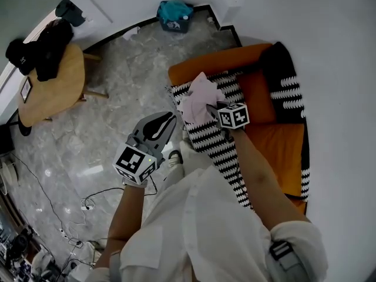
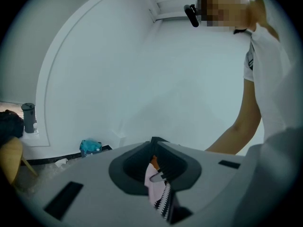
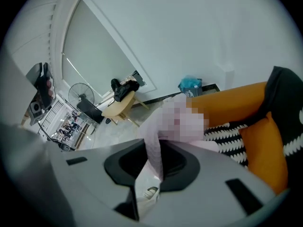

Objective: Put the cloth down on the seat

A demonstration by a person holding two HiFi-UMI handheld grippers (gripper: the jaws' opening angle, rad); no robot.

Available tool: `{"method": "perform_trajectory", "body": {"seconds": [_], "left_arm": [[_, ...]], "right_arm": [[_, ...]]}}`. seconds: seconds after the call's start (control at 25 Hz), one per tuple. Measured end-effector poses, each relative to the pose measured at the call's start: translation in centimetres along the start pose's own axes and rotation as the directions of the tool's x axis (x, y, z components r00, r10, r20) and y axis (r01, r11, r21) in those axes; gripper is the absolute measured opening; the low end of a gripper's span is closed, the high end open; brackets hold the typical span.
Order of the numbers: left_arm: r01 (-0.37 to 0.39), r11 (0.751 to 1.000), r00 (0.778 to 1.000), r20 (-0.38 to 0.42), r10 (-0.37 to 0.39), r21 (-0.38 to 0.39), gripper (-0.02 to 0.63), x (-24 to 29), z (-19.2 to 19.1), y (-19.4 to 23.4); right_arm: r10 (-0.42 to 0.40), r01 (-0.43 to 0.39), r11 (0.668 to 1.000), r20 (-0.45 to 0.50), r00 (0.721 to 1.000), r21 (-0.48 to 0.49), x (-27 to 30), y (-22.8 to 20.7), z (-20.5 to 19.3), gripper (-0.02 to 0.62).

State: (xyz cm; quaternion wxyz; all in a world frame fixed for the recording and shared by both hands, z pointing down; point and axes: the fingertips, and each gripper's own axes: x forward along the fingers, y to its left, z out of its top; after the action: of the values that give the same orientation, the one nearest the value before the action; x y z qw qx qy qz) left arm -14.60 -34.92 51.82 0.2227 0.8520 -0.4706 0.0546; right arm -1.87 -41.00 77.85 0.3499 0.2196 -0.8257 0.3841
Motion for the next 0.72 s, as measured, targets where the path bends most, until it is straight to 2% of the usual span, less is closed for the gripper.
{"method": "perform_trajectory", "body": {"seconds": [0.4,0.56,0.72], "left_arm": [[-0.010,1.000,0.999,-0.040,0.009,-0.017,0.055,1.6,-1.3,1.3],[-0.020,0.999,0.999,-0.046,0.019,-0.027,0.054,2.2,-1.7,1.9],[-0.030,0.999,0.998,-0.048,0.029,-0.027,0.054,2.3,-1.7,2.1]], "right_arm": [[-0.059,0.056,0.998,-0.095,0.994,-0.031,4.1,-5.0,1.7,0.074],[-0.106,0.103,0.994,-0.119,0.987,-0.029,5.0,-6.9,3.1,0.081],[-0.157,0.161,0.987,-0.153,0.976,0.012,5.0,-8.6,3.8,0.085]]}}
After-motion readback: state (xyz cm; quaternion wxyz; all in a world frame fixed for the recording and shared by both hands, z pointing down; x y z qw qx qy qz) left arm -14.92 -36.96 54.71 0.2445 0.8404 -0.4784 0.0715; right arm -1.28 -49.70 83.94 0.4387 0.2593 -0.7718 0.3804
